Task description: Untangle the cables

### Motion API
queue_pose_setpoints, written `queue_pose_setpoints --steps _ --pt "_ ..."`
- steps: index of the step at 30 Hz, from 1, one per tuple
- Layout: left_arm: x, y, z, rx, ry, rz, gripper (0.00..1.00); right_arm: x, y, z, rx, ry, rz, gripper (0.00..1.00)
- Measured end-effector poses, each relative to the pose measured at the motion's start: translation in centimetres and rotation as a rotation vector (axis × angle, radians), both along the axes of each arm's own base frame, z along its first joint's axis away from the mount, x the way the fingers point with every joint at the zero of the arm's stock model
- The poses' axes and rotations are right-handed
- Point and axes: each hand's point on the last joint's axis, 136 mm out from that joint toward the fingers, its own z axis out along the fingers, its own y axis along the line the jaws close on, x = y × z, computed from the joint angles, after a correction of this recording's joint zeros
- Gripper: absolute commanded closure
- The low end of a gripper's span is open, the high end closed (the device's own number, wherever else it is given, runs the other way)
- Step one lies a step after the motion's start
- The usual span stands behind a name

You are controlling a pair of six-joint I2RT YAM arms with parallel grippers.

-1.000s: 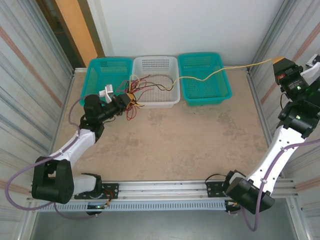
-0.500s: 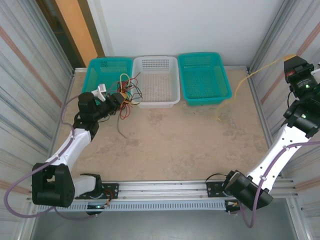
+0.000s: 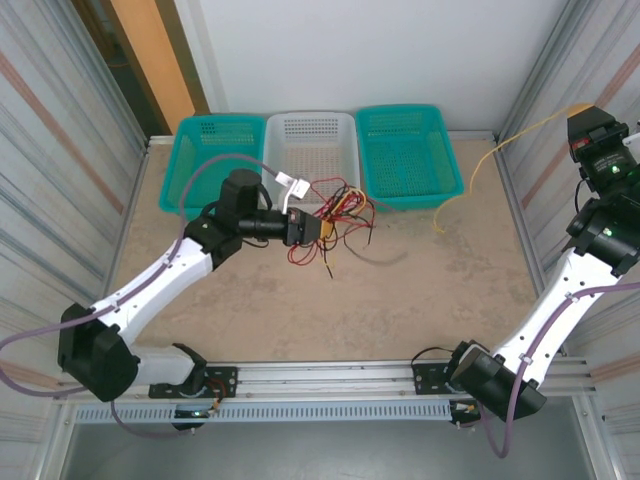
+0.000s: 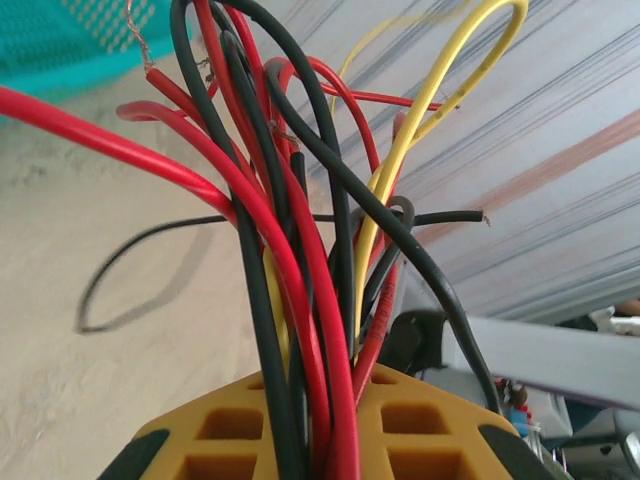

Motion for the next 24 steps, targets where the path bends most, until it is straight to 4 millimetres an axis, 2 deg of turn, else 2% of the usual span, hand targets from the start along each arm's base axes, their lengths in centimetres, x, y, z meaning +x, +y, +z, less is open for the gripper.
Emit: queue_pose_setpoints --steps 4,7,10,12,14,17,19,21,24 --pt "0.5 0.0 -3.5 0.099 0.035 0.01 1.0 0.0 0.1 0.2 0.012 -0.006 0.003 1.0" --pt "0.0 -1.2 -6.0 0.168 0.05 -0.025 1.0 0.0 0.3 0.5 0.017 -0.015 0.013 1.0" --pt "-0.7 -2.9 -8.6 0.219 0.081 -0.072 0.69 0.1 0.7 0.6 0.018 -0.018 0.026 1.0" --pt "-1.0 -3.6 -10.1 0.246 0.103 -0.09 0.57 0.2 1.1 0.6 0.02 -0.018 0.04 1.0" --pt "-0.8 -3.7 -11.0 0.265 0.118 -0.081 0.35 0.4 1.7 0.6 0.02 -0.017 0.06 1.0" --pt "-0.1 -3.7 -10.3 0.257 0.081 -0.054 0.3 0.7 2.4 0.6 0.018 -0.019 0.086 1.0" --pt "0.3 -3.6 -9.3 0.246 0.059 -0.036 0.17 1.0 2.8 0.7 0.014 -0.025 0.104 1.0" --pt "0.7 -3.6 -7.5 0.223 0.024 -0.023 0.12 1.4 3.2 0.7 0.022 -0.027 0.125 1.0" --pt "1.2 -3.2 -3.8 0.167 -0.052 -0.001 0.11 2.2 4.4 0.5 0.03 -0.026 0.172 1.0"
